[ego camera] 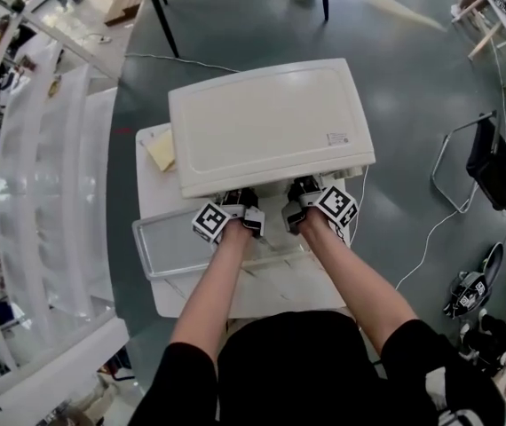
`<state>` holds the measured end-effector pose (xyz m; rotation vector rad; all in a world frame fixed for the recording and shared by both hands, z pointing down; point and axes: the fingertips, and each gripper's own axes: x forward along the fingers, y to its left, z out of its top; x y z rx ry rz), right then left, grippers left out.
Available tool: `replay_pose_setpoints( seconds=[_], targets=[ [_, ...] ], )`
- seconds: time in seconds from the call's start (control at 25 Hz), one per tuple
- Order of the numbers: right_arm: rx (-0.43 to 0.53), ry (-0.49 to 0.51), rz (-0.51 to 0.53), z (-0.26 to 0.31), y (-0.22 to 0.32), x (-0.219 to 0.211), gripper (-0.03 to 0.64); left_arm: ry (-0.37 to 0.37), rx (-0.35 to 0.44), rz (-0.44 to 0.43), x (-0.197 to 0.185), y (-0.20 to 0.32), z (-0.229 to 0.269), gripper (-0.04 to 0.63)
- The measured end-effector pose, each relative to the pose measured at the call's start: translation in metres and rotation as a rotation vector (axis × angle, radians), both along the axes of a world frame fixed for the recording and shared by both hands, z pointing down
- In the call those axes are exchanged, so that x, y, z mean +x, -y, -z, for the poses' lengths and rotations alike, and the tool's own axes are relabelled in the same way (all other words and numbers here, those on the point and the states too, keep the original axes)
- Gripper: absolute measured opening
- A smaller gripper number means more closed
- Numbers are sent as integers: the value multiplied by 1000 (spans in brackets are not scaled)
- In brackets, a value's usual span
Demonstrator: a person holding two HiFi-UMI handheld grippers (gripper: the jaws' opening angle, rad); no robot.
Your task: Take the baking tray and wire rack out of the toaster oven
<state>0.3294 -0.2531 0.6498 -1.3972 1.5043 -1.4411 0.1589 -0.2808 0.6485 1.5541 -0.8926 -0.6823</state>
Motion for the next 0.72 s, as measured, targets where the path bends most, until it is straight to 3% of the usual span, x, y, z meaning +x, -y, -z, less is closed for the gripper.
replay_pose_setpoints(
  seconds=[0.28, 0.36, 0.44, 0.52, 0.72],
  targets=[
    [-1, 36, 2, -2, 15, -3, 179, -128, -32, 47, 3, 11, 1, 158],
    [1, 39, 4, -2, 17, -5, 162, -123, -29, 48, 3, 12, 0, 98],
    [15, 60, 1, -1, 17, -5, 83, -109, -12, 42, 5, 11, 2, 57],
    [23, 80, -7, 0, 13, -4, 44, -87, 0, 32, 6, 4, 2, 35],
    [22, 88, -2, -1, 4, -5, 29, -80, -4, 38, 3, -6, 0, 23]
  ],
)
